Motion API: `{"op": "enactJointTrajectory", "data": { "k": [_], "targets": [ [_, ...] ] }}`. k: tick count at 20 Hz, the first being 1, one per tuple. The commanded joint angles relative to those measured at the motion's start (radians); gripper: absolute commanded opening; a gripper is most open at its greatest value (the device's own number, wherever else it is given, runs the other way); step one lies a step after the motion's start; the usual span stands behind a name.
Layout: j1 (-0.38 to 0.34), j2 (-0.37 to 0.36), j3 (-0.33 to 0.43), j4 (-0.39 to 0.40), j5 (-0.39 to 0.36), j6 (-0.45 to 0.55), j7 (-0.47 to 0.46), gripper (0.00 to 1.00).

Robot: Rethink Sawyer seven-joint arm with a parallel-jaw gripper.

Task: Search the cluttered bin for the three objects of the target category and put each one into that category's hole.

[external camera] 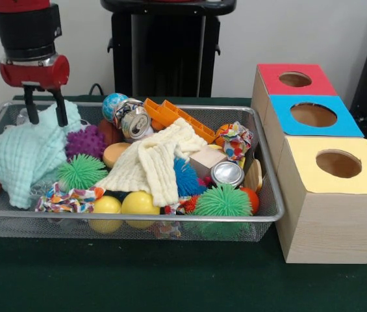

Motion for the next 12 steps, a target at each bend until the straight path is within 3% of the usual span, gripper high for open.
{"op": "enactJointTrajectory", "data": {
  "k": [1,12],
  "targets": [
    [-0.020,0.128,0.101,-0.069,-0.061,-0.135,0.060,1.00],
    [-0.036,0.214,0.100,-0.095,-0.101,-0.227,0.061,1.00]
  ]
}}
